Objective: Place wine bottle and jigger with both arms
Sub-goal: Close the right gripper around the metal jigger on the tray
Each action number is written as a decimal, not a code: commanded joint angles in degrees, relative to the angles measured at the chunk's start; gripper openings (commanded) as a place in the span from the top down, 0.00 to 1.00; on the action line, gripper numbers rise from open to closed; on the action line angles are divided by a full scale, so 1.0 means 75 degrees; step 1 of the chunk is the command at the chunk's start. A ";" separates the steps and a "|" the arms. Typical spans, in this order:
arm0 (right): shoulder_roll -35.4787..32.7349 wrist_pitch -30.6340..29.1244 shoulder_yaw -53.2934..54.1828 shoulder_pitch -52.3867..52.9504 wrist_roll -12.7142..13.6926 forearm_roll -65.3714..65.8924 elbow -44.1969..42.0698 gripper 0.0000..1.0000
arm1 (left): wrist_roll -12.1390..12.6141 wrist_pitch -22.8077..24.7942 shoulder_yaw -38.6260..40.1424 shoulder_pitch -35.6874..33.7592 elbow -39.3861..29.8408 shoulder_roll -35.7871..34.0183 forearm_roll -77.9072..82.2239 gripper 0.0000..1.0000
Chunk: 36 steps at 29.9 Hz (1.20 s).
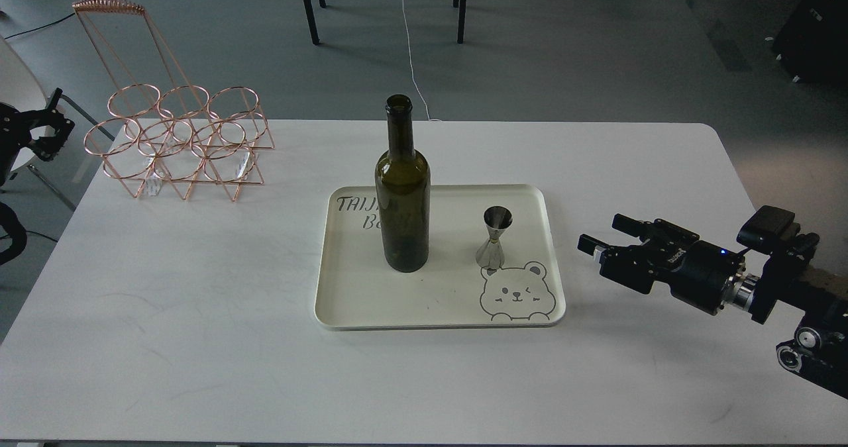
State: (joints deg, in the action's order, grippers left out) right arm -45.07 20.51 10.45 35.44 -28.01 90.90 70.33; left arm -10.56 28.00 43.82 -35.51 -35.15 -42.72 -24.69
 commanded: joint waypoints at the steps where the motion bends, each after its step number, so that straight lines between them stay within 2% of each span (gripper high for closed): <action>1: 0.0605 0.0101 -0.0022 0.0080 0.0001 0.0150 -0.0610 0.09 | -0.0010 0.0000 0.0005 0.0024 0.0000 -0.0058 -0.0001 0.01; 9: 0.2093 0.0124 -0.0033 0.0162 0.0001 0.1017 -0.1805 0.26 | -0.0010 0.0000 0.0005 0.0012 0.0000 -0.0292 -0.0012 0.01; 13: 0.2633 0.0124 -0.0033 0.0466 0.0001 0.1040 -0.2145 0.29 | -0.0010 0.0000 0.0005 0.0024 0.0011 -0.0374 -0.0024 0.01; 23: 0.3231 0.0124 -0.0877 0.1087 0.0001 0.1087 -0.2755 0.38 | -0.0010 0.0000 0.0016 0.0036 0.0011 -0.0503 -0.0036 0.01; 30: 0.3419 0.0136 -0.0889 0.1111 0.0001 0.1075 -0.2931 0.40 | -0.0010 0.0000 0.0016 0.0036 0.0011 -0.0515 -0.0036 0.01; 32: 0.3466 0.0136 -0.0889 0.1123 0.0001 0.1075 -0.3001 0.45 | -0.0010 0.0000 0.0016 0.0047 0.0011 -0.0527 -0.0036 0.01; 36: 0.3489 0.0148 -0.0889 0.1146 0.0001 0.1075 -0.3014 0.63 | -0.0010 0.0000 0.0016 0.0036 0.0011 -0.0527 -0.0036 0.01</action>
State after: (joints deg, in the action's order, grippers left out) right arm -19.03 21.52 3.78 43.90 -28.00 98.97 47.82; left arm -10.64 28.00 43.95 -35.21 -35.08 -46.65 -25.01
